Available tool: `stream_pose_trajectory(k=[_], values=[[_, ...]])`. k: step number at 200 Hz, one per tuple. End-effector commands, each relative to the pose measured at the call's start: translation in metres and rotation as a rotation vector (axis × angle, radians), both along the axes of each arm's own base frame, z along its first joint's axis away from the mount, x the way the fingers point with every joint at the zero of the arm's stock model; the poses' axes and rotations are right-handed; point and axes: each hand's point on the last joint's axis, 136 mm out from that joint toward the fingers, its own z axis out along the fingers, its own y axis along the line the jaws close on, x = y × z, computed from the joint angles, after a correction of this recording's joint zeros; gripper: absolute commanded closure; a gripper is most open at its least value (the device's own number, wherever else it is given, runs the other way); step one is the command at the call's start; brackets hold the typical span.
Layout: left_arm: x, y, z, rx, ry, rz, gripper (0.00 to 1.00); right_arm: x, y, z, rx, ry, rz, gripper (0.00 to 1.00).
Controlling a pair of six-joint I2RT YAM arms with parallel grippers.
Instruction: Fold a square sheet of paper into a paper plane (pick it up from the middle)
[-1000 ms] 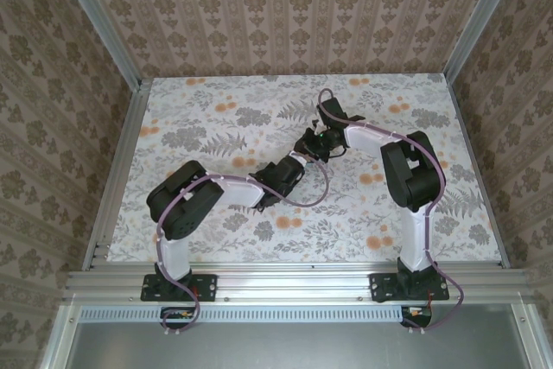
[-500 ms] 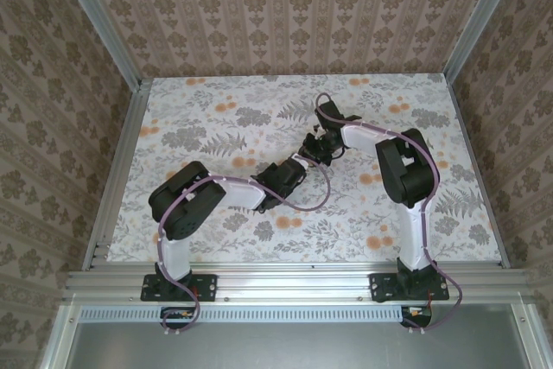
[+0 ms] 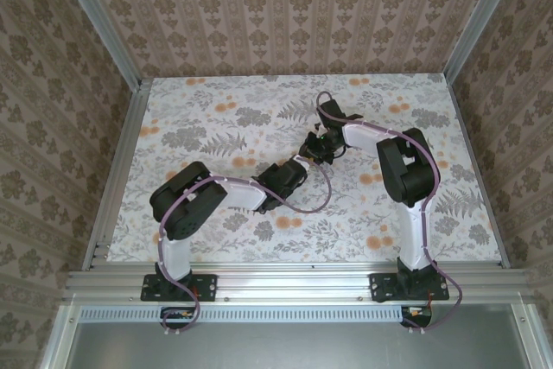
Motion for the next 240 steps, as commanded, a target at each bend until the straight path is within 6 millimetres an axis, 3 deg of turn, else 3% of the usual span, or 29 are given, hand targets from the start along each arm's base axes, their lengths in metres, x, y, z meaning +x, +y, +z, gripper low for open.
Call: stream_pose_trajectory(k=[1,29,69,131,240], values=[[-0.023,0.013,-0.041,0.139,0.107,-0.059,1.0,0.009,0.004,0.023,0.049,-0.087,0.018,0.8],[-0.024,0.012,-0.042,0.154,0.102,-0.067,1.0,0.016,0.016,0.054,0.169,-0.169,0.03,0.8],[-0.024,0.011,-0.045,0.184,0.096,-0.073,1.0,0.018,0.02,0.055,0.19,-0.143,0.025,0.81],[-0.024,0.009,-0.046,0.202,0.092,-0.082,1.0,0.005,0.021,0.022,0.087,-0.026,0.061,0.81],[-0.026,0.007,-0.045,0.193,0.1,-0.092,1.0,-0.005,0.004,-0.007,-0.049,0.063,0.097,0.82]])
